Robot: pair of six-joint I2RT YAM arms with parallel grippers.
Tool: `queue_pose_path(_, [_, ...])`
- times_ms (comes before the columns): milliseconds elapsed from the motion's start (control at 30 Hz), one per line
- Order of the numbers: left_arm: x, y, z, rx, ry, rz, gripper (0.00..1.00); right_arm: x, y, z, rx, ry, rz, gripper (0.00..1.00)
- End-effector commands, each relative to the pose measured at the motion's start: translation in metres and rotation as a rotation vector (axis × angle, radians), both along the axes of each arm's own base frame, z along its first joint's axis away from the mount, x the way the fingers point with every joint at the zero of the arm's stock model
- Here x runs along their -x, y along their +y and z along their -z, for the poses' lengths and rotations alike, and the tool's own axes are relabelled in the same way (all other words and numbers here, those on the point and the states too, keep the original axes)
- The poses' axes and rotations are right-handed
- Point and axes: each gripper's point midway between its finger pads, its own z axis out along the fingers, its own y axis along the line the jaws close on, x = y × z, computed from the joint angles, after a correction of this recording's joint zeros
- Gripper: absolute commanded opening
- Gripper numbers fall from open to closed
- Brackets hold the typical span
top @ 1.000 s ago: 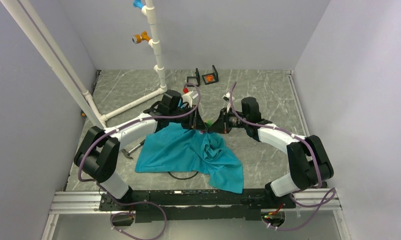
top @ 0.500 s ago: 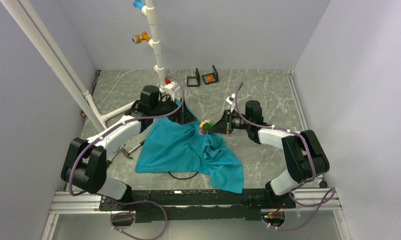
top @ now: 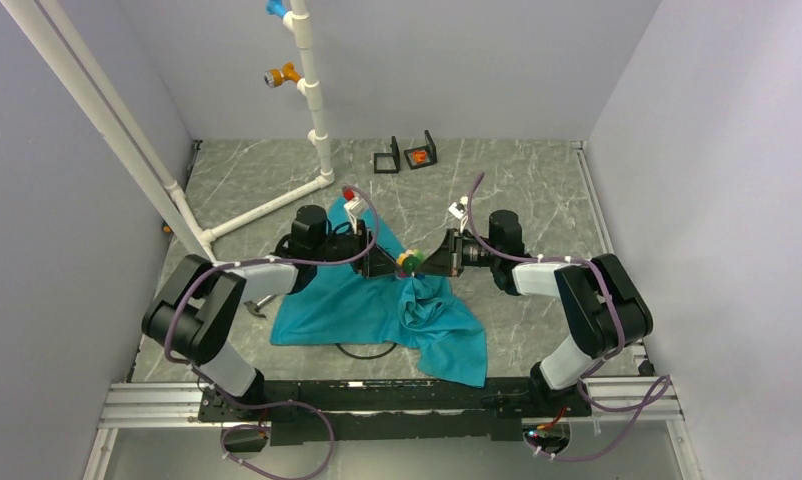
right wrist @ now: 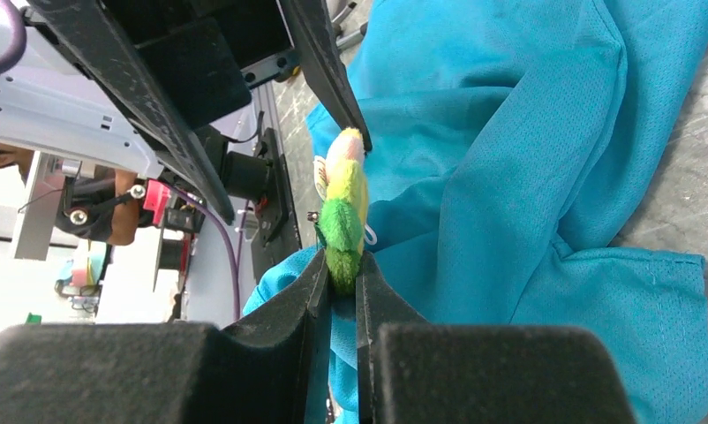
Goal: Remove the brooch from the garment
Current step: Remove the brooch from the clothes.
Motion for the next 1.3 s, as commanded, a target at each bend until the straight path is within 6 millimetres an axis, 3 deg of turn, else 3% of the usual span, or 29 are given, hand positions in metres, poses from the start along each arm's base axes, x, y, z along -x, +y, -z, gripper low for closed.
queue_pose_path(0, [0.004, -0.011, -0.009, 0.068, -0.004, 0.048, 0.66, 0.001, 0.003, -0.006, -0.027, -0.047, -0.026, 0.00])
queue_pose_path(333, [0.006, -0.021, 0.001, 0.088, 0.041, 0.100, 0.31, 0.006, 0.003, 0.002, -0.024, -0.021, -0.052, 0.00])
queue_pose_path(600, [0.017, -0.029, 0.007, 0.099, 0.058, 0.148, 0.26, 0.011, 0.001, 0.006, -0.011, -0.019, -0.072, 0.00])
queue_pose_path(767, [0.021, -0.030, 0.010, 0.089, 0.064, 0.169, 0.00, 0.012, 0.001, 0.007, -0.009, -0.019, -0.091, 0.24])
queue_pose_path(1000, [0.024, -0.031, 0.012, 0.082, 0.085, 0.182, 0.00, 0.011, 0.002, 0.007, -0.002, -0.035, -0.092, 0.31])
queue_pose_path(1133, [0.023, -0.032, 0.011, 0.080, 0.088, 0.185, 0.00, 0.013, 0.003, 0.006, -0.002, -0.040, -0.100, 0.27])
queue_pose_path(1267, [0.021, -0.033, 0.010, 0.077, 0.105, 0.179, 0.00, 0.017, 0.008, 0.005, -0.001, -0.057, -0.125, 0.06])
